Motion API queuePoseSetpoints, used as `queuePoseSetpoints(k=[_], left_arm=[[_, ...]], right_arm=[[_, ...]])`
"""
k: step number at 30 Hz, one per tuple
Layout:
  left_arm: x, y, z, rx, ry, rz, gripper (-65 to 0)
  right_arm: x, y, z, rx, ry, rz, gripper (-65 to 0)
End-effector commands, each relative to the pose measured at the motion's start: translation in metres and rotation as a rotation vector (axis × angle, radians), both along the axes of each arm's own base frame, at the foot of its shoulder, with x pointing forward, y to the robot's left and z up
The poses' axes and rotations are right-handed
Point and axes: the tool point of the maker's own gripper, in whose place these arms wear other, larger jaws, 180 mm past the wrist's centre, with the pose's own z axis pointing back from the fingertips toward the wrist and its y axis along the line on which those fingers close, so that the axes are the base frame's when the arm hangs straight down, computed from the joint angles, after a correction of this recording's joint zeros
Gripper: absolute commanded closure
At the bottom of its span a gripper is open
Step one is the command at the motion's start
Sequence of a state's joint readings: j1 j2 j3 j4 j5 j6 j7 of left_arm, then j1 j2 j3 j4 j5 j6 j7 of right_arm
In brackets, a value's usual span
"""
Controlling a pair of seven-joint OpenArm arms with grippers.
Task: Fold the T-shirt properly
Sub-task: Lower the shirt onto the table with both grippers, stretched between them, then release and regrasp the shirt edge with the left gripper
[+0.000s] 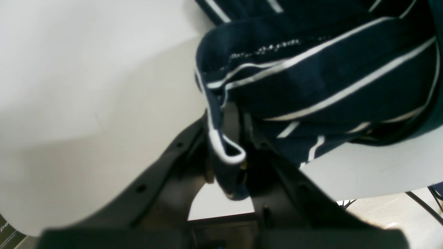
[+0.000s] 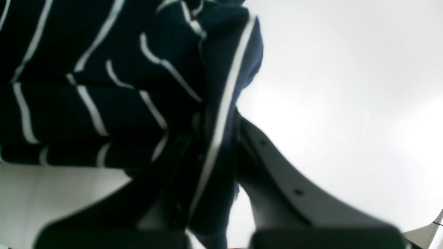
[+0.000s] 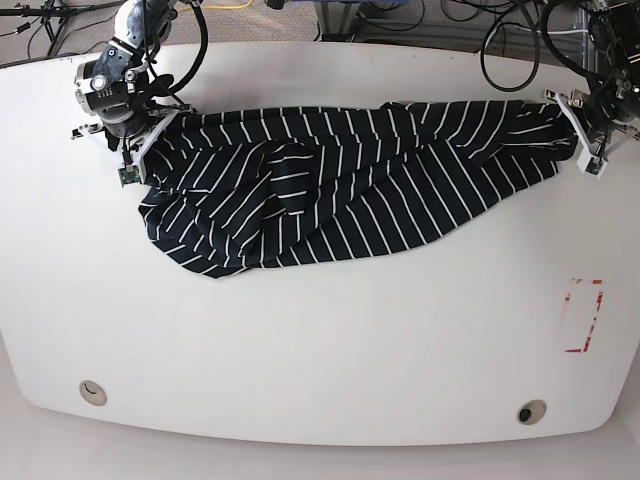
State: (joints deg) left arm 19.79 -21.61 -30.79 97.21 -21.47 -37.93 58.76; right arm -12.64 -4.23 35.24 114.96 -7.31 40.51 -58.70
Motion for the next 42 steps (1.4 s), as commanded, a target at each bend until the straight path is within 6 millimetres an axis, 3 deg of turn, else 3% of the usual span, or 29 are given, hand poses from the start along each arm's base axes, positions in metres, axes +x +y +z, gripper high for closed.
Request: queuePoseSetpoints(k=[1, 4, 10, 12, 18, 25, 42], left_arm=[[0.003, 0.002, 0.008, 0.023, 0.007, -0.043, -2.8], [0.014, -0.004, 0.019, -0.017, -0.032, -0.044, -12.5], [0.016, -0.003, 0.038, -0.131, -0.085, 0.016, -32.6], [0.020, -0.007, 0.045, -0.180, -0.117, 0.021, -36.5], [0.022, -0.021, 0.059, -0.324, -0.151, 0.015, -36.9], [0.029, -0.017, 0.070, -0.347, -0.202, 0.034, -36.9], [0.031, 0.013, 0.005, -0.396, -0.067, 0.278, -36.9]], right_arm=[[0.004, -0.005, 0.008, -0.023, -0.025, -0.006, 0.0], [0.004, -0.005, 0.008, -0.022, -0.026, -0.005, 0.0], [0.004, -0.005, 0.008, -0.024, -0.026, -0.004, 0.0], [0.005, -0.005, 0.008, -0.023, -0.026, -0.003, 0.0], [0.005, -0.005, 0.008, -0.022, -0.026, -0.003, 0.0], [0.009, 0.005, 0.007, -0.014, -0.029, 0.028, 0.0], [0.013, 0.013, 0.007, -0.007, -0.031, 0.055, 0.0]])
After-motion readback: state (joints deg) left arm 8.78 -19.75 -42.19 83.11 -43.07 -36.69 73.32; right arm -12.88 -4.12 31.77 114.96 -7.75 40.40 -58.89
